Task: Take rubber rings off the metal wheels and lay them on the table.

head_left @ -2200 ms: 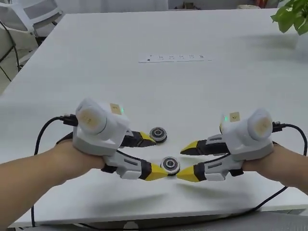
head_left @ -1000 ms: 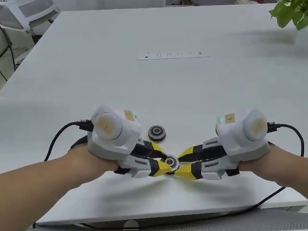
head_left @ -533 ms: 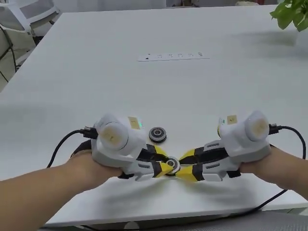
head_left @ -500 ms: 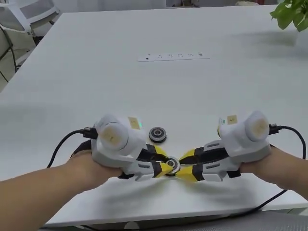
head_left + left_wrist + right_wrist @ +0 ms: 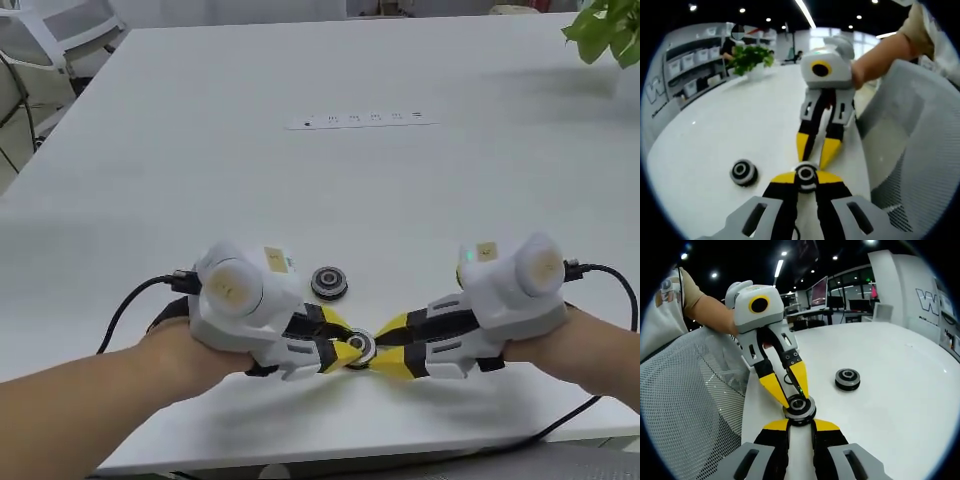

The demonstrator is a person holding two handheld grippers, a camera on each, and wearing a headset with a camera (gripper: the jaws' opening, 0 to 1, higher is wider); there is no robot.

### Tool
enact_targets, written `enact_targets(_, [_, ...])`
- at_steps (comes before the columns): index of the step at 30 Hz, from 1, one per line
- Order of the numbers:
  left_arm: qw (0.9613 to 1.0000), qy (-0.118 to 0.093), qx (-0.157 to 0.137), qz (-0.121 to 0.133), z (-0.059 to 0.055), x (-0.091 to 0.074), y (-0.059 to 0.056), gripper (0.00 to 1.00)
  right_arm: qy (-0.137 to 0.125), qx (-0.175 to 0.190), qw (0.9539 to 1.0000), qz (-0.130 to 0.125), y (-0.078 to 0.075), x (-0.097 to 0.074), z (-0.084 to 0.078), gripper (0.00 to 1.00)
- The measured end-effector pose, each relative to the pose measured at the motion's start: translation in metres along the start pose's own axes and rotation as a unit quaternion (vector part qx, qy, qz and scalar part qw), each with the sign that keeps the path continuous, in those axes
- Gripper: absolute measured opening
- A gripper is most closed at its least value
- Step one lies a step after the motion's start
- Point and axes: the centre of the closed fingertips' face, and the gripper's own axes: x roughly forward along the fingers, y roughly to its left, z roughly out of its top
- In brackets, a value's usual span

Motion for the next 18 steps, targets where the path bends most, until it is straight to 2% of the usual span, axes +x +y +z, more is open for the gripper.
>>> enact_targets(1, [1.0000,0.000,0.000,0.000,0.0000,0.0000,0.0001,0.13,0.004,-0.009,1.0000,-0.001,-0.0015,-0.0008,-0.0013,0.11])
enact_targets(3, [1.0000,-0.001,0.000,0.001,0.0002,0.0001,0.0001,0.13,0.004,-0.001,1.0000,0.000,-0.0017,-0.0013,-0.0025,0.07])
enact_targets(12, [1.0000,-0.001,0.001,0.005,-0.0003,0.0000,0.0004,0.13,-0.001,0.023,0.9997,-0.011,-0.0033,-0.0004,-0.0025,0.06])
enact_targets(18, [0.9999,0.002,0.006,0.009,-0.0004,0.0005,0.0003,0.13,0.002,0.035,0.9992,-0.018,-0.0037,-0.0003,-0.0041,0.00])
